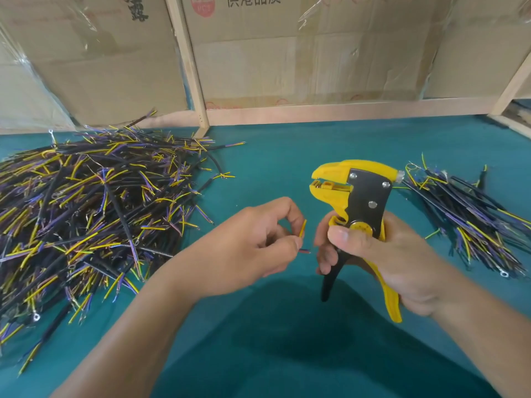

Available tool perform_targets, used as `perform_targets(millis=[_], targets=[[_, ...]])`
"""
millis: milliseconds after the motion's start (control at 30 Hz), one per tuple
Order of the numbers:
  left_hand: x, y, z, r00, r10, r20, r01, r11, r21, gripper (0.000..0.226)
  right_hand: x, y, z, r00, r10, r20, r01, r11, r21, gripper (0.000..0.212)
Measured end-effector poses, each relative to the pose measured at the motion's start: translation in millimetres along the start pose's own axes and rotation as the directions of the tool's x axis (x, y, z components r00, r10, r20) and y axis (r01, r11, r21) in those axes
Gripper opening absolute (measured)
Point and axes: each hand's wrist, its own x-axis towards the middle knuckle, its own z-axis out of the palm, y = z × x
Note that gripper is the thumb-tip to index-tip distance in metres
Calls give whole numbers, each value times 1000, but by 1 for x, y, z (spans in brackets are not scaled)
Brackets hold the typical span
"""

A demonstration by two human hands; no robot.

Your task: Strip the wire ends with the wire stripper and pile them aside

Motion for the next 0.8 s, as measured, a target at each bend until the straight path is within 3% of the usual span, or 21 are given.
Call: perform_targets(millis=[100, 200, 300, 433, 500, 800], targets=[[0, 1, 3, 1000, -9, 7, 9, 1000, -9, 4, -2, -1, 3, 1000, 0, 6, 1, 995, -104, 24], [-1, 2, 3, 1000, 10, 14, -9, 999, -51, 5, -2, 1, 5, 999, 40, 9, -40, 998, -39, 9], [0, 4, 5, 999, 44, 12, -43, 994, -100, 6, -2, 1, 8, 991, 117, 59, -124, 985, 123, 13], [-2, 5, 8, 988, 145, 51, -139, 984, -112, 26, -2, 1, 12, 977, 162, 136, -196, 936, 294, 15], [-2, 6, 10, 985, 173, 8, -171, 978, -117, 31, -2, 2, 14, 977, 162, 137, -200, 919, 341, 16], [1, 1, 11, 973, 222, -56, -228, 929, -292, 7, -1, 0, 13, 983, 127, 133, -168, 916, 365, 14]])
